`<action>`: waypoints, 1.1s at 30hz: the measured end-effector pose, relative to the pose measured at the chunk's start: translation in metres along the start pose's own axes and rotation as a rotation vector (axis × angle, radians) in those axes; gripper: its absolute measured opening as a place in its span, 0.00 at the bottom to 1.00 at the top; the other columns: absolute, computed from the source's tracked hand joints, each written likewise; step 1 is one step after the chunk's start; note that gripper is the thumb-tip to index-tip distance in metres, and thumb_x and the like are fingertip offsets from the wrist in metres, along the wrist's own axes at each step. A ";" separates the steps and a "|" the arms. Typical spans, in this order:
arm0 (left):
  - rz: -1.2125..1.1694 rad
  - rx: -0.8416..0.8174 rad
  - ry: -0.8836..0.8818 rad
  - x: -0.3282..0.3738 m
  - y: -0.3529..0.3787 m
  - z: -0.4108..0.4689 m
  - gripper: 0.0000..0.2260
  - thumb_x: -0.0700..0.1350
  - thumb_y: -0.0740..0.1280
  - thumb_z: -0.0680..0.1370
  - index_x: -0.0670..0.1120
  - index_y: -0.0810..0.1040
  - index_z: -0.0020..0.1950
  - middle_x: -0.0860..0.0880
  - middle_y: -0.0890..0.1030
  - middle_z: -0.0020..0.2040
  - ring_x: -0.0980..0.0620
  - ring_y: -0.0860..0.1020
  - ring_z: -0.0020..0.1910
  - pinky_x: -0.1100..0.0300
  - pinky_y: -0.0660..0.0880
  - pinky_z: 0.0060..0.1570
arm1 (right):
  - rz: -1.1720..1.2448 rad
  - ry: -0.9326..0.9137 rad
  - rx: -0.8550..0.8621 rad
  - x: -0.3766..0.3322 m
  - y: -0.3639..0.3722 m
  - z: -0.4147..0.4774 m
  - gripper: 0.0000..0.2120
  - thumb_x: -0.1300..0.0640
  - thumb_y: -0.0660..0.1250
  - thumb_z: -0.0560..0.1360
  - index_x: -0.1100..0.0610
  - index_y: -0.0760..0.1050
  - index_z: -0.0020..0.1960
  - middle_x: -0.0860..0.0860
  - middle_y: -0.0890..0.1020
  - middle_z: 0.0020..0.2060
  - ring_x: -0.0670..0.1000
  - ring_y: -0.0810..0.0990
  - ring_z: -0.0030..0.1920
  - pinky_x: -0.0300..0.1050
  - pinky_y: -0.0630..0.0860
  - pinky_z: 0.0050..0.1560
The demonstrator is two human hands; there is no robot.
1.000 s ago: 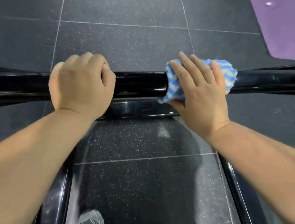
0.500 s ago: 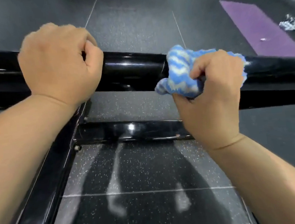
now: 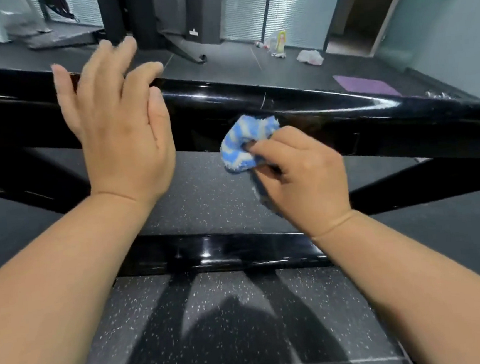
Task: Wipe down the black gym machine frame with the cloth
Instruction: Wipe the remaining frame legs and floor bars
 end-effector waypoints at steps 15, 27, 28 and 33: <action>-0.096 -0.130 -0.007 0.005 -0.009 -0.014 0.19 0.41 0.55 0.79 0.47 0.69 0.69 0.46 0.65 0.74 0.47 0.57 0.75 0.46 0.42 0.72 | 0.189 0.392 -0.179 -0.011 0.050 -0.006 0.05 0.61 0.68 0.72 0.54 0.81 0.41 0.47 0.81 0.38 0.49 0.78 0.39 0.46 0.75 0.42; -0.656 -0.313 -0.915 -0.028 0.027 -0.072 0.09 0.46 0.63 0.72 0.41 0.77 0.41 0.46 0.81 0.36 0.46 0.80 0.36 0.49 0.81 0.43 | 0.547 0.626 -0.016 -0.024 0.048 -0.002 0.06 0.63 0.69 0.71 0.55 0.79 0.37 0.47 0.79 0.31 0.45 0.74 0.32 0.33 0.69 0.32; -0.830 -0.318 -1.041 -0.030 0.032 -0.080 0.10 0.44 0.62 0.74 0.40 0.80 0.47 0.44 0.83 0.40 0.48 0.80 0.38 0.53 0.81 0.41 | 0.564 0.607 -0.063 -0.029 0.055 -0.001 0.06 0.62 0.68 0.73 0.54 0.80 0.39 0.46 0.79 0.31 0.44 0.74 0.32 0.33 0.68 0.31; -0.976 -0.197 -1.211 -0.022 0.043 -0.088 0.04 0.37 0.61 0.76 0.41 0.75 0.44 0.45 0.77 0.39 0.50 0.75 0.36 0.60 0.72 0.31 | 0.727 0.543 -0.213 -0.042 0.059 -0.017 0.11 0.58 0.65 0.77 0.49 0.81 0.57 0.38 0.80 0.39 0.38 0.79 0.42 0.24 0.70 0.41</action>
Point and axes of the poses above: each hand's wrist, its own z-axis towards the middle knuckle, its own y-axis out of the palm, x = y × z, the point moved 9 cm from there along z, towards the middle knuckle
